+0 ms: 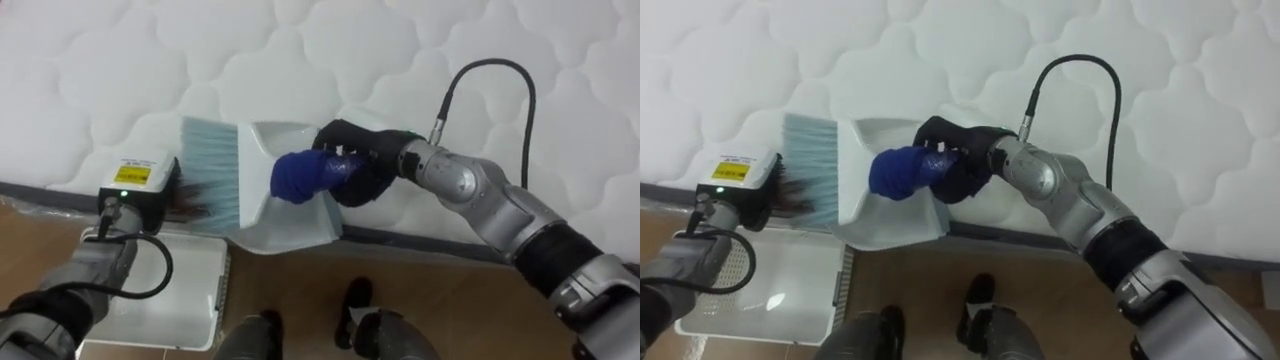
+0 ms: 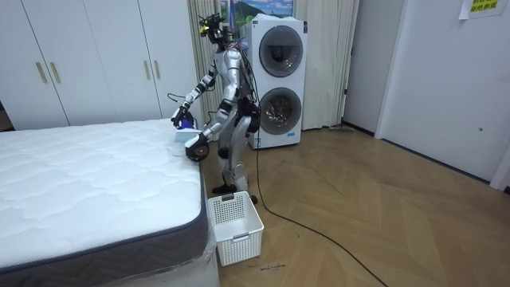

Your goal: Clean bed

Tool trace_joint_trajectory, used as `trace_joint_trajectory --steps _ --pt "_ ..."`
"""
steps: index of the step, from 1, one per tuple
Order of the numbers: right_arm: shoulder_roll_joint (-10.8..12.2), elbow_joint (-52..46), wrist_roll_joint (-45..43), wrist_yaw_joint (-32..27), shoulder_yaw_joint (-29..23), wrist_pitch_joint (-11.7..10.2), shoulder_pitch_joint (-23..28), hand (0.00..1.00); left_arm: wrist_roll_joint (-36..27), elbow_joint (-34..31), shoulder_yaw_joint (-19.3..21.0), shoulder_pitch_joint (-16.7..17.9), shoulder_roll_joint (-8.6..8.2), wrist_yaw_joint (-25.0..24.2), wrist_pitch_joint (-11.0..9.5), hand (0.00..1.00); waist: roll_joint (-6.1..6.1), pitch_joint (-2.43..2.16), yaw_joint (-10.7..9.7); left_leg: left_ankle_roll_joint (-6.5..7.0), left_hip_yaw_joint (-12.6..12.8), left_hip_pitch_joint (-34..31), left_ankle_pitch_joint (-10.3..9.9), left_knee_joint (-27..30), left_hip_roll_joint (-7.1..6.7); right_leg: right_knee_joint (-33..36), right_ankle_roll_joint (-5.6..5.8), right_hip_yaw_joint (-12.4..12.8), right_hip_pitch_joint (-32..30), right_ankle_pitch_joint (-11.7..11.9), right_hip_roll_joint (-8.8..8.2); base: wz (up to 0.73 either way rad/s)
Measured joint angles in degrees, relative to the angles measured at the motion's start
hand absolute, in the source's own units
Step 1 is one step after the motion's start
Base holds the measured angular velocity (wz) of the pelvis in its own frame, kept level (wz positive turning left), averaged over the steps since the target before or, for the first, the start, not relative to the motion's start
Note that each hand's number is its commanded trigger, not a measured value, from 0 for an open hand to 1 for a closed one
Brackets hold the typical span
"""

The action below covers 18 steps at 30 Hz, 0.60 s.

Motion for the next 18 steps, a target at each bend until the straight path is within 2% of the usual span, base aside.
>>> trace_joint_trajectory --steps 6,11,13,15,18 --pt "-0.74 -0.01 0.17 -0.46 -1.25 -0.46 1.49 1.00 -0.04 -0.02 0.24 0.00 0.08 0.48 -0.23 1.00 0.01 0.00 -0.33 0.05 -0.06 0.17 -0.11 0.42 0.10 0.08 0.40 1.21 0.18 -0.01 0.70 -0.02" --pt "-1.13 0.00 4.53 -0.67 -2.93 -1.13 2.28 1.00 -0.11 -0.05 0.46 0.02 0.23 1.84 -1.66 1.00 0.07 -0.03 -0.14 0.00 0.51 1.79 -0.27 0.33 0.83 0.01 0.37 1.31 1.46 -0.07 0.85 -0.05" --pt "-1.22 -0.01 6.64 -0.76 -5.30 -2.40 3.63 1.00 -0.10 -0.43 1.67 0.43 0.18 2.22 -2.98 1.00 0.47 -0.37 -0.78 -0.05 0.36 3.00 -0.30 0.15 0.73 0.11 0.38 1.11 2.74 -0.26 0.71 0.04" --pt "-1.26 -0.01 7.53 -1.29 -7.84 -3.09 5.23 1.00 -0.10 -1.57 3.13 2.01 0.18 3.29 -3.30 1.00 0.74 -0.65 -1.28 -0.03 0.54 4.16 -0.30 -0.25 0.60 0.04 0.68 1.45 3.67 -0.47 0.72 -0.02" --pt "-1.74 -0.02 8.48 -2.40 -11.88 -3.13 8.25 1.00 0.04 -3.62 5.92 4.59 0.17 4.25 -3.74 1.00 1.08 -1.12 -1.44 -0.04 0.95 6.25 -0.30 -1.27 0.58 -0.82 1.17 1.51 5.54 -0.68 0.87 -0.08"
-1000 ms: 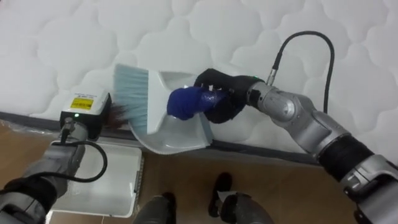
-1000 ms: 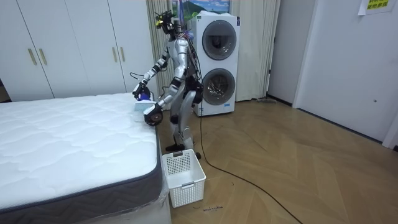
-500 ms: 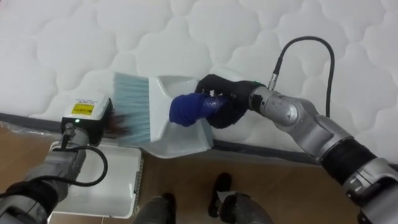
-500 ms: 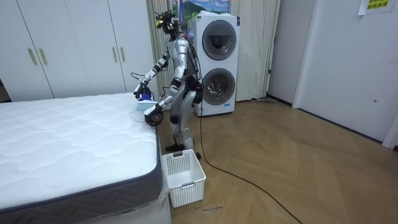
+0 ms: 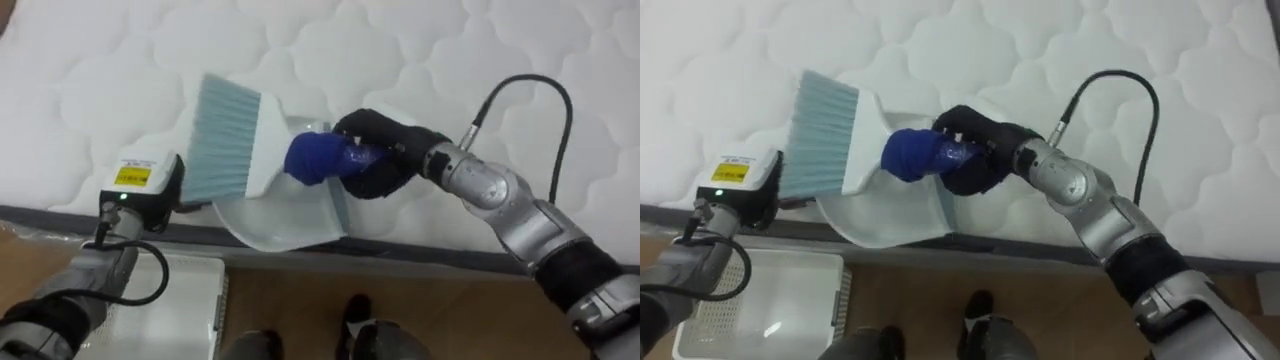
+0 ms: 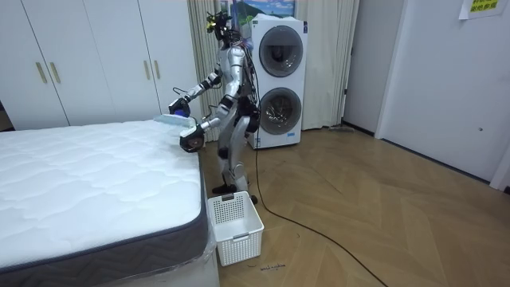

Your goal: Clean bed

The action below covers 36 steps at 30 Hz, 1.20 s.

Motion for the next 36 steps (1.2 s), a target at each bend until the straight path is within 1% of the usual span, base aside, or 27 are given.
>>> trace_joint_trajectory --steps 2,5,7,8,9,10,11,12,13,14,16,18,19,21,23,25,26,28,30,31,32,33,34,35,36 --pt "-0.69 -0.02 0.20 -0.75 -3.39 -0.06 2.10 1.00 0.01 -1.62 2.76 2.56 0.02 1.37 -1.14 1.00 0.51 -0.38 -0.30 -0.01 0.24 1.63 0.00 -0.67 0.12 -0.35 0.03 0.18 1.34 0.05 0.06 -0.08" --pt "-0.98 -0.08 0.12 -2.25 -6.78 -0.07 3.87 1.00 0.11 -2.66 5.25 4.35 0.01 2.54 -1.70 1.00 1.08 -0.79 -0.58 -0.05 0.29 3.32 0.04 -1.76 0.12 -1.65 0.16 0.06 2.90 0.09 0.24 0.00" --pt "-1.00 -0.64 -0.07 -3.29 -9.99 -0.07 5.27 1.00 0.64 -3.87 7.57 5.64 0.01 3.01 -1.95 1.00 1.62 -1.23 -0.47 -0.26 0.34 5.23 0.19 -3.26 0.24 -3.36 0.28 0.09 4.97 0.64 0.97 -0.07" --pt "-1.03 -0.99 0.04 -3.68 -10.51 -0.10 5.48 0.93 0.66 -4.32 8.19 6.26 0.01 3.45 -1.97 1.00 1.70 -1.34 -0.45 -0.36 0.39 5.80 0.28 -3.74 0.23 -3.66 0.21 0.02 5.44 0.77 1.01 -0.11" --pt "-1.02 -1.53 0.26 -4.65 -11.93 -0.35 6.05 0.85 0.67 -4.64 8.95 6.89 -0.13 3.98 -2.20 1.00 2.01 -1.57 -0.44 -0.44 0.35 6.88 0.42 -4.49 0.21 -4.29 0.24 -0.15 6.50 0.80 1.11 -0.06" --pt "-1.02 -1.81 0.82 -5.88 -12.91 -0.66 6.60 0.65 0.64 -5.06 9.58 7.64 -0.14 4.48 -2.40 1.00 2.14 -1.68 -0.43 -0.51 0.46 8.41 0.50 -5.53 0.19 -4.76 0.23 -0.11 7.74 0.80 1.19 -0.04" --pt "-1.02 -1.89 0.99 -6.37 -13.33 -0.91 6.92 0.51 0.62 -5.07 10.00 8.13 -0.18 4.90 -2.59 1.00 2.20 -1.87 -0.40 -0.54 0.67 9.23 0.57 -6.16 0.22 -5.33 0.26 -0.02 8.35 0.79 1.34 -0.07" --pt "-1.15 -2.86 1.73 -7.23 -14.26 -1.11 8.16 0.40 0.59 -5.07 10.53 8.98 -0.22 5.22 -2.90 1.00 2.32 -2.47 -0.34 -0.64 0.91 10.58 0.90 -7.74 0.25 -6.42 0.49 0.14 9.47 0.92 1.73 -0.05" --pt "-1.20 -3.77 2.65 -8.14 -15.22 -1.50 9.40 0.18 0.60 -5.36 11.25 9.92 -0.24 5.25 -2.95 1.00 2.46 -2.77 -0.41 -0.74 0.89 11.83 1.24 -9.19 0.29 -7.66 0.63 0.14 10.81 1.03 2.00 0.00" --pt "-1.21 -4.29 2.88 -8.63 -15.69 -1.60 9.92 0.00 0.59 -5.75 11.71 10.55 -0.26 5.27 -2.90 1.00 2.52 -2.80 -0.43 -0.80 0.88 12.47 1.38 -9.85 0.27 -8.12 0.63 0.08 11.40 1.03 2.08 0.00" --pt "-1.35 -5.22 4.75 -11.13 -17.13 -1.68 11.14 0.00 0.66 -7.76 12.94 12.78 -0.30 5.61 -2.74 1.00 2.61 -2.88 -0.48 -1.09 0.84 14.51 1.65 -11.66 0.24 -9.43 0.57 0.14 13.14 1.05 2.66 0.00" --pt "-1.35 -5.22 5.53 -12.92 -18.15 -1.68 11.36 0.00 0.71 -8.15 13.43 13.48 -0.41 6.18 -2.79 1.00 2.59 -2.90 -0.39 -1.32 0.80 15.75 1.80 -12.87 0.24 -10.18 0.37 0.11 14.11 1.16 3.01 0.00" --pt "-1.35 -5.23 7.33 -14.02 -18.72 -1.70 11.59 0.00 0.70 -8.90 14.16 14.62 -0.42 6.47 -2.89 1.00 2.61 -2.92 -0.38 -1.44 0.81 16.85 1.88 -13.86 0.28 -10.39 0.21 -0.02 14.79 1.08 3.20 -0.03" --pt "-1.35 -5.23 9.51 -16.23 -20.15 -1.77 12.20 0.00 0.71 -9.52 14.93 15.91 -0.62 7.18 -3.02 1.00 2.70 -2.95 -0.41 -1.51 0.45 17.83 1.90 -14.61 0.31 -10.43 0.28 -0.05 15.79 0.38 3.36 0.05" --pt "-1.34 -5.23 11.39 -18.49 -21.71 -1.87 12.80 0.00 0.69 -9.52 15.94 16.53 -1.26 7.50 -3.01 1.00 2.74 -2.98 -0.16 -1.63 0.29 18.97 1.96 -15.46 0.35 -10.55 0.39 0.05 16.47 -0.02 3.56 0.05" --pt "-1.32 -5.32 13.87 -21.08 -23.25 -1.88 12.88 0.00 0.62 -9.59 17.88 18.03 -2.59 8.05 -2.53 1.00 2.97 -3.10 -0.06 -1.78 0.17 19.99 2.05 -16.52 0.39 -11.07 0.54 0.00 17.54 -0.37 3.75 0.00" --pt "-1.32 -5.54 14.20 -21.82 -23.78 -1.88 12.88 0.00 0.64 -9.84 18.48 18.55 -2.93 8.17 -2.35 1.00 3.01 -3.13 -0.06 -1.79 0.15 20.29 2.06 -16.97 0.42 -11.20 0.60 -0.02 17.74 -0.47 3.80 0.04" --pt "-1.31 -7.64 15.61 -25.07 -26.41 -1.88 12.95 0.00 0.64 -11.49 20.60 20.44 -3.77 9.01 -1.72 1.00 3.01 -3.15 -0.05 -1.94 0.16 20.75 2.15 -18.17 0.46 -11.38 0.68 -0.16 17.80 -0.74 3.85 0.05" --pt "-1.08 -9.52 15.62 -27.64 -27.52 -1.93 12.98 0.00 0.57 -12.95 21.47 21.46 -3.92 9.17 -1.07 1.00 3.01 -3.17 0.03 -2.00 -0.15 20.74 2.18 -18.15 0.45 -11.34 0.65 -0.27 17.90 -0.93 3.91 0.08" --pt "-0.83 -9.82 15.78 -29.46 -27.49 -2.45 12.99 0.00 0.44 -13.38 21.44 21.63 -3.95 9.61 -0.80 1.00 3.01 -3.17 -0.02 -2.09 -0.54 21.01 2.24 -17.90 0.46 -11.27 0.62 -0.57 18.29 -1.15 3.89 0.12" --pt "-0.50 -9.82 16.04 -30.18 -27.50 -2.49 13.02 0.00 0.37 -13.38 21.43 21.65 -4.03 9.78 -0.76 1.00 3.02 -3.17 -0.04 -2.11 -0.66 21.24 2.25 -17.66 0.52 -11.23 0.61 -0.83 18.65 -1.30 3.85 0.18" --pt "0.07 -9.87 16.97 -31.48 -27.52 -2.55 13.62 0.00 0.28 -13.57 21.42 21.78 -4.39 9.82 -0.73 1.00 3.05 -3.19 -0.28 -2.12 -0.99 21.54 2.25 -16.97 0.66 -11.21 0.60 -1.59 19.69 -1.72 3.72 0.34" --pt "0.20 -10.06 18.17 -32.45 -27.51 -2.85 15.12 0.00 0.03 -13.71 21.23 21.79 -4.92 9.82 -0.72 1.00 3.11 -3.33 -0.32 -2.13 -1.13 21.93 2.25 -16.96 0.79 -11.16 0.80 -2.32 20.76 -2.43 3.57 0.43" --pt "0.20 -10.17 18.45 -32.97 -27.52 -2.86 16.03 0.00 -0.05 -13.84 21.20 21.84 -5.22 9.82 -0.73 1.00 3.13 -3.36 -0.39 -2.13 -0.91 22.32 2.25 -16.97 0.87 -11.03 0.85 -3.03 21.35 -2.79 3.38 0.57" --pt "0.22 -10.33 19.08 -33.97 -27.52 -2.86 17.73 0.00 -0.12 -13.90 21.17 21.89 -6.02 9.82 -0.71 1.00 3.21 -3.45 -0.42 -2.14 -0.71 22.79 2.24 -16.94 1.29 -10.55 0.94 -4.04 22.18 -3.65 2.96 0.58"
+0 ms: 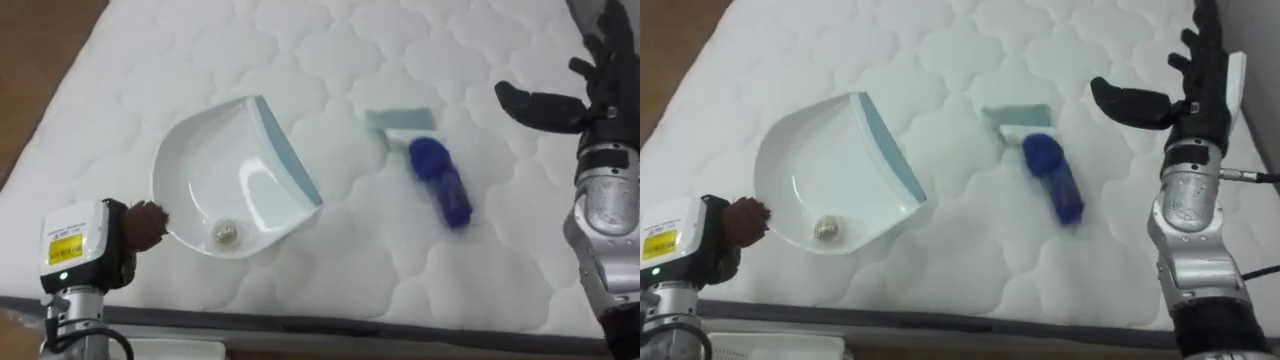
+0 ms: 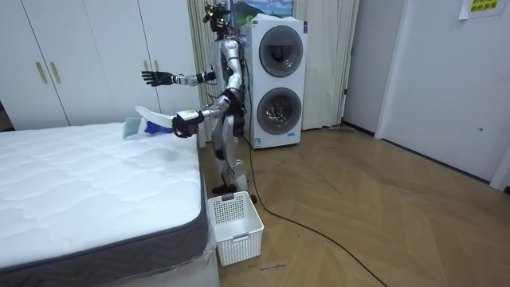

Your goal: Clean bed

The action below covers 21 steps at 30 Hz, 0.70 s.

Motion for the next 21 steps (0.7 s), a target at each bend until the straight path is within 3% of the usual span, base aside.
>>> trace_joint_trajectory --steps 3,7,12,15,19,21 --pt "0.24 -0.08 0.90 -1.72 -0.06 0.00 2.10 0.00 -0.67 -0.07 -0.01 0.68 -2.11 -0.22 0.05 1.00 0.60 -0.12 -0.66 -0.05 1.41 0.19 -0.03 0.88 0.22 1.40 0.13 -3.14 1.62 -1.71 -1.32 0.62" --pt "0.97 -0.59 0.95 -4.35 -1.43 0.00 2.43 0.00 -0.60 -0.14 0.00 0.87 -3.44 -0.91 0.03 1.00 1.00 -0.23 -2.60 -0.10 7.19 0.28 -0.02 1.66 2.06 2.90 0.43 -8.98 4.18 -4.51 -3.70 0.77" --pt "1.32 -1.66 1.63 -7.73 -2.85 -0.55 2.43 0.00 -1.98 -1.44 0.05 0.97 -3.45 -1.18 0.11 1.00 1.18 -0.26 -2.83 -0.72 7.54 0.23 0.33 1.95 2.71 3.36 0.49 -13.70 6.58 -5.80 -4.78 0.54" --pt "2.56 -1.88 1.85 -9.14 -2.82 -0.55 2.45 0.00 -3.60 -4.47 0.08 1.00 -3.46 -1.18 0.10 1.00 1.19 -0.30 -2.12 -0.93 7.05 0.30 0.49 1.85 2.22 3.58 0.66 -15.52 7.67 -6.34 -5.25 0.34" --pt "2.79 -1.95 1.80 -9.30 -2.69 -0.44 2.61 0.00 -3.86 -7.31 0.08 1.24 -3.64 -1.44 0.03 1.00 1.34 -0.42 -2.01 -0.84 7.33 0.91 0.58 1.62 1.91 4.31 1.48 -17.86 9.90 -7.15 -6.30 0.39" --pt "2.86 -2.61 1.78 -9.72 -2.71 -0.44 3.62 0.00 -3.90 -7.66 0.08 1.26 -3.65 -2.07 -0.05 1.00 1.18 -0.47 -2.12 -0.60 7.53 1.44 0.71 1.66 1.73 4.85 2.34 -17.85 11.41 -7.93 -7.01 0.65"
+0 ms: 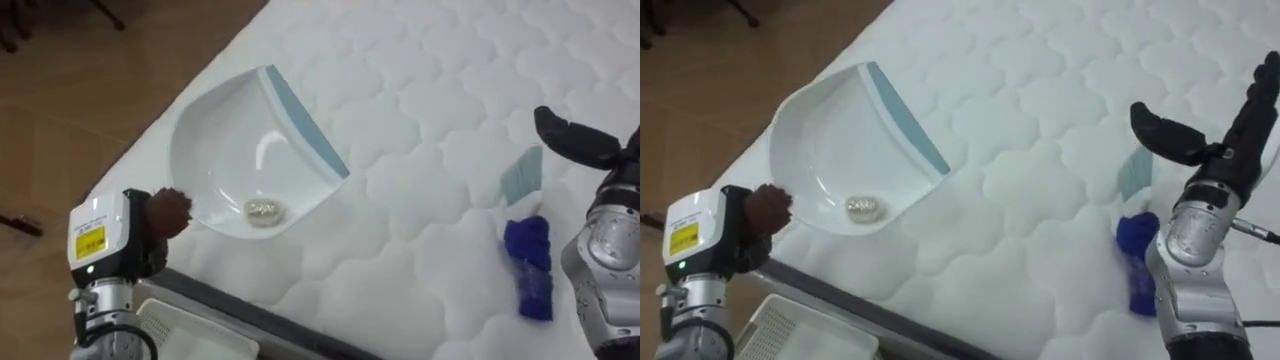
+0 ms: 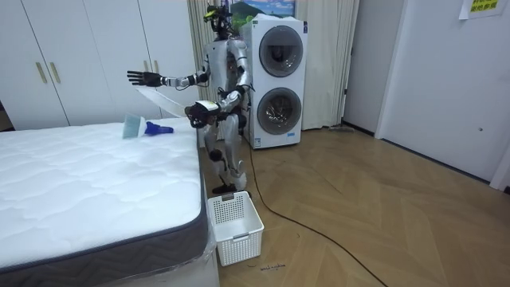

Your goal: Clean bed

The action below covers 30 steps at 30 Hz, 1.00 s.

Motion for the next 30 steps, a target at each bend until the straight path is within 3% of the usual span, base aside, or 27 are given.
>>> trace_joint_trajectory --steps 3,5,6,7,8,9,10,11,13,14,15,17,19,21,24,30 --pt "0.37 -1.35 -0.24 -1.57 0.01 -0.01 1.20 0.00 -0.01 -1.89 0.00 0.56 0.01 -1.67 0.02 1.00 -0.02 0.01 0.08 0.75 -0.07 0.33 -0.15 -0.05 -1.52 1.29 1.71 0.58 1.87 -1.62 -1.31 0.78" --pt "0.62 -1.42 -0.21 -2.62 1.14 0.02 1.61 0.00 -0.37 -2.19 -0.09 0.60 -0.16 -1.78 -0.57 1.00 -0.21 0.10 0.26 1.41 -3.40 0.32 -0.04 -0.14 -3.34 1.45 2.97 3.27 3.54 -2.42 -1.38 1.00" --pt "0.82 -1.42 -0.24 -2.91 1.25 0.02 1.63 0.00 -0.48 -2.19 -0.09 0.59 -0.16 -1.92 -0.66 1.00 -0.24 0.12 0.24 1.59 -4.87 0.25 0.06 -0.17 -3.79 1.48 3.08 4.44 3.81 -2.46 -1.29 1.05" --pt "1.19 -1.44 -0.28 -3.34 1.36 0.01 1.74 0.00 -1.70 -2.19 -0.16 0.59 -0.13 -2.28 -0.99 1.00 -0.53 0.20 -0.34 2.01 -7.53 0.06 0.35 -0.26 -4.73 1.52 3.20 8.06 4.17 -2.39 -0.84 0.96" --pt "1.32 -1.46 -0.26 -3.49 1.50 0.01 1.86 0.00 -2.93 -2.20 -0.31 0.59 -0.13 -2.42 -1.09 1.00 -0.69 0.14 -0.68 2.17 -8.89 -0.06 0.52 -0.20 -5.15 1.52 3.24 9.96 4.18 -2.40 -0.47 1.30" --pt "1.57 -1.54 -0.33 -3.71 1.51 0.01 2.19 0.00 -4.98 -2.25 -0.49 0.44 -0.18 -2.69 -1.13 1.00 -1.21 0.15 -1.16 2.34 -11.85 -0.82 1.00 0.02 -6.07 1.34 3.38 13.29 3.97 -2.46 0.17 1.31" --pt "1.98 -1.62 -0.50 -3.59 1.44 0.01 2.55 0.00 -5.62 -2.26 -0.42 0.44 -0.25 -2.94 -1.11 1.00 -1.70 -0.12 -1.38 2.24 -14.85 -1.85 1.35 0.58 -6.89 0.23 3.49 16.41 3.97 -2.52 1.15 1.27" --pt "2.13 -1.85 -0.53 -3.48 1.42 0.01 2.67 0.00 -5.61 -2.41 -0.30 0.43 -0.25 -3.08 -1.11 1.00 -1.78 -0.17 -1.38 2.16 -16.23 -2.39 1.45 0.84 -7.08 -0.70 3.66 17.76 4.23 -2.35 1.95 1.10" --pt "2.20 -3.93 -0.55 -2.13 1.71 -0.05 2.63 0.00 -5.61 -2.97 -0.38 0.30 -0.26 -3.14 -1.11 1.00 -1.70 -0.09 -0.72 1.31 -22.74 -4.11 2.16 1.13 -8.02 -5.72 3.96 21.25 3.98 -2.23 5.03 0.79" --pt "2.21 -4.35 -0.53 -1.80 2.01 -0.07 2.56 0.00 -5.61 -2.97 -0.46 0.35 -0.26 -3.14 -1.11 1.00 -1.66 -0.06 -0.25 1.08 -24.52 -4.29 2.30 1.18 -8.20 -7.73 3.65 22.68 3.36 -1.86 6.13 0.61" --pt "2.15 -5.26 -0.53 -1.67 2.58 -0.14 2.83 0.00 -5.64 -2.92 -0.66 0.42 -0.52 -3.17 -1.12 1.00 -1.21 0.01 -0.37 0.42 -27.40 -4.68 2.71 1.34 -8.51 -8.82 1.80 22.62 3.30 -0.62 7.36 0.62" --pt "2.13 -5.55 -0.54 -1.48 2.80 -0.15 2.67 0.00 -5.61 -3.11 -0.76 0.19 -1.16 -3.15 -1.58 1.00 -1.01 0.08 -0.15 -0.33 -27.82 -4.92 3.37 -0.10 -8.68 -8.78 1.50 20.28 4.10 -0.43 7.78 0.63" --pt "2.19 -5.58 -0.41 -0.76 2.84 -0.14 2.74 0.00 -5.62 -3.30 -0.75 0.13 -2.60 -3.15 -1.66 1.00 -1.14 0.21 1.37 -0.45 -24.72 -4.83 5.05 -2.65 -7.77 -9.37 1.30 20.55 3.90 -0.31 7.86 0.29" --pt "2.31 -5.60 -0.42 0.34 2.99 -0.14 2.68 0.00 -5.90 -3.33 -0.74 0.14 -3.34 -3.16 -1.65 1.00 -1.45 0.40 2.95 -0.58 -24.62 -4.83 5.98 -4.00 -7.60 -9.69 0.95 20.53 3.29 -0.12 7.85 0.02" --pt "2.38 -5.60 -0.44 0.92 4.33 -0.15 2.66 0.00 -6.14 -3.33 -0.72 0.16 -3.60 -3.16 -1.58 1.00 -2.21 0.84 4.38 -0.69 -25.42 -5.77 6.38 -3.80 -7.80 -10.55 0.46 20.53 3.28 0.15 8.31 0.15" --pt "2.68 -5.55 -0.66 0.62 4.79 -0.16 2.76 0.00 -6.00 -3.17 -0.91 1.71 -4.47 -3.54 -1.09 1.00 -1.94 0.99 5.23 -1.18 -27.89 -9.97 6.58 -0.66 -8.21 -10.61 0.00 20.25 2.61 0.14 9.89 0.40"
